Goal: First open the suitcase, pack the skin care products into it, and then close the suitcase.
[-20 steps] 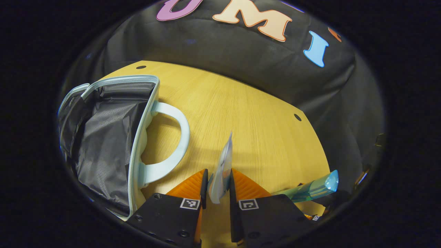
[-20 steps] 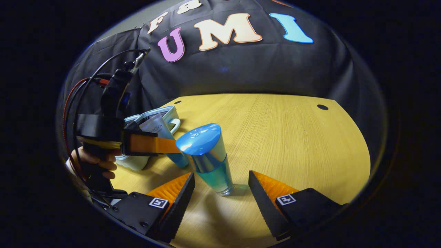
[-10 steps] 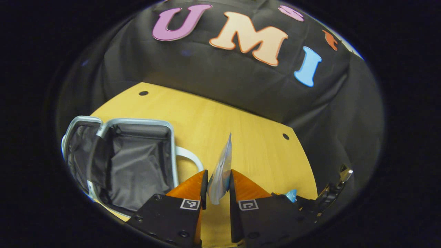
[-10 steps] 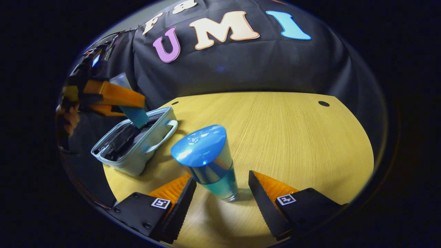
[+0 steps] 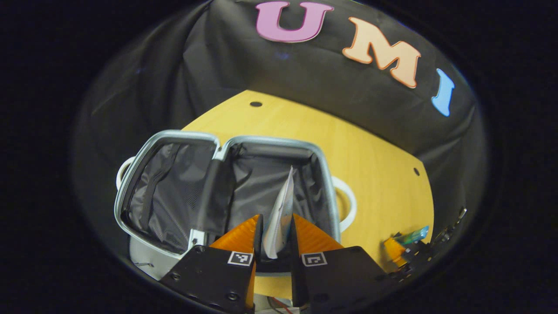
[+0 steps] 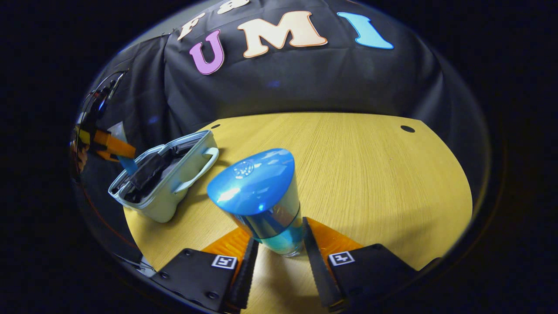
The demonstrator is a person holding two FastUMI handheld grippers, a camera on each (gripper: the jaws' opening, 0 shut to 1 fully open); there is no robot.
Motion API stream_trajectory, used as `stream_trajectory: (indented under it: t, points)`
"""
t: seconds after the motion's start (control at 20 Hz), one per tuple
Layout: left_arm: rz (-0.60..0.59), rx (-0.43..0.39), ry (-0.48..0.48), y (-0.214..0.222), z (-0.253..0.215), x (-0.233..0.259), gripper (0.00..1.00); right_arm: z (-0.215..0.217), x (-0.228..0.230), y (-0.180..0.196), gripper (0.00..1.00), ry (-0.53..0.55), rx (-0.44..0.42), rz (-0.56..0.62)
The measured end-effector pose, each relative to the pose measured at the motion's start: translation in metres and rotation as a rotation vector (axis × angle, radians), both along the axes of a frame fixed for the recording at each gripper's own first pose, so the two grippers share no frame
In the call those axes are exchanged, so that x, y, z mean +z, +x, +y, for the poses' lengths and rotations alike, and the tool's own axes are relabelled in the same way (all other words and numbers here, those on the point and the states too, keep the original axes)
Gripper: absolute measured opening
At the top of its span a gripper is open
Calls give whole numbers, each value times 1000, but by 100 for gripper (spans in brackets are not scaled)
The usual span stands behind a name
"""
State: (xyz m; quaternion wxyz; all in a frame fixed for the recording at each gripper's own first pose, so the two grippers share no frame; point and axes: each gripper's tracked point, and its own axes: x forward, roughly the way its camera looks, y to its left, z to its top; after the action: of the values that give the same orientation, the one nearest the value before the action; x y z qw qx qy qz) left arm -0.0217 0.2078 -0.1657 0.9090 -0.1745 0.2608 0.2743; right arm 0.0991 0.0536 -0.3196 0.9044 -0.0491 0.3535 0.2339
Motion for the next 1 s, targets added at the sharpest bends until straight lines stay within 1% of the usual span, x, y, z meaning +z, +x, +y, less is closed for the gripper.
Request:
stream_trajectory:
  t: [0.1,0.15,0.2,0.3,0.4,0.45,0.5,0.6,0.65,0.8,0.85,0.9,0.95,1.0]
  points:
    - [39,-11,-53,-6,-1,-21,26,-2,0,0,55,-13,0,-4]
    - [60,-20,-84,-7,-1,-31,26,-2,0,0,56,-25,0,-9]
    - [82,-30,-106,-8,-2,-41,26,-3,0,-1,52,-41,3,-19]
    - [141,-48,-141,-13,-2,-60,27,-4,0,-2,48,-74,14,-36]
    - [177,-62,-156,-13,-1,-70,27,-5,0,-6,50,-101,12,-32]
    - [187,-71,-159,-10,-2,-72,29,-5,1,-8,48,-109,11,-24]
    - [196,-82,-161,-8,-2,-73,27,-5,2,-11,48,-113,4,-15]
    - [218,-111,-163,-4,-1,-77,27,-4,7,-12,48,-111,-14,-12]
    - [232,-121,-167,-4,0,-80,27,-1,14,-14,46,-108,-23,-18]
    - [258,-145,-177,-3,3,-89,27,13,40,-24,48,-87,-42,-31]
    - [258,-161,-166,-2,3,-87,31,20,51,-28,48,-79,-43,-34]
    - [258,-173,-146,-4,5,-85,32,27,60,-31,48,-76,-43,-40]
    - [250,-190,-135,-4,4,-80,43,35,69,-34,51,-73,-43,-46]
    - [245,-201,-129,-5,3,-77,54,45,78,-38,48,-65,-36,-52]
